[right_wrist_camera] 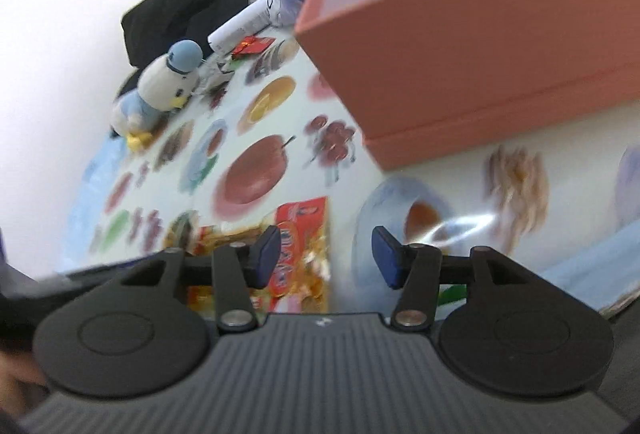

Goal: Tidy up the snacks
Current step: 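Carry the pastry pack and strip pack over the pink box with both tools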

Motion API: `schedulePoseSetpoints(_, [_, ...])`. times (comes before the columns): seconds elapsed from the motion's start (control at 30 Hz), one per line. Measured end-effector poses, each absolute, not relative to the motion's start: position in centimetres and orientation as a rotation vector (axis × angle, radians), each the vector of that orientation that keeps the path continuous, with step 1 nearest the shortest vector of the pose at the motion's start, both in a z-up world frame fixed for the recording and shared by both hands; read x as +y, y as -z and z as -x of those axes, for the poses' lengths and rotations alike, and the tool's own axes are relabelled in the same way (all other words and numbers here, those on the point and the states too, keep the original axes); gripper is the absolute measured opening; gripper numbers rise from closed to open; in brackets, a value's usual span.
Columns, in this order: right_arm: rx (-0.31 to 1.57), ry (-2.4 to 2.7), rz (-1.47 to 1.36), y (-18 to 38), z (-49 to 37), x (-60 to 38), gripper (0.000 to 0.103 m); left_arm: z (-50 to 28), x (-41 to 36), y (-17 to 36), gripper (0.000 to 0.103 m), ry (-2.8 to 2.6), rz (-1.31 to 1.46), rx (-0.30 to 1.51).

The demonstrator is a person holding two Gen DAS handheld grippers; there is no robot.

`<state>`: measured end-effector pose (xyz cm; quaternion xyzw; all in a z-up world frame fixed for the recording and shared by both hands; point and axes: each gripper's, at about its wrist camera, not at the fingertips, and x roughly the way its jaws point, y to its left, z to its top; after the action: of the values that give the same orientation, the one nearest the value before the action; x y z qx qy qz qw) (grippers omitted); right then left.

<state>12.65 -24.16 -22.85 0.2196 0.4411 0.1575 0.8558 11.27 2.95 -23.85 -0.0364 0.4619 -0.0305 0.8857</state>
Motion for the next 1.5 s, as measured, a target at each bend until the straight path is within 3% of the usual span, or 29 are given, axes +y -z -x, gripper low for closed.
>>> schedulePoseSetpoints(0.5, [1.049, -0.481, -0.765, 25.8, -14.8, -22.6, 0.051, -11.4, 3.5, 24.6, 0.051, 0.080, 0.093, 0.959])
schedulePoseSetpoints(0.7, [1.071, -0.500, -0.697, 25.3, -15.7, -20.5, 0.049, -11.3, 3.9, 24.7, 0.051, 0.082, 0.123, 0.956])
schedulePoseSetpoints(0.83, [1.109, -0.508, -0.666, 25.6, -16.3, -19.1, 0.029, -11.3, 4.1, 24.7, 0.051, 0.084, 0.144, 0.955])
schedulePoseSetpoints(1.2, [1.145, -0.536, -0.663, 25.8, -16.4, -18.4, 0.012, -11.5, 4.0, 24.1, 0.049, 0.078, 0.141, 0.956])
schedulePoseSetpoints(1.5, [1.066, -0.496, -0.540, 22.3, -15.1, -19.0, 0.009, -11.6, 3.7, 22.1, 0.042, 0.078, 0.155, 0.943])
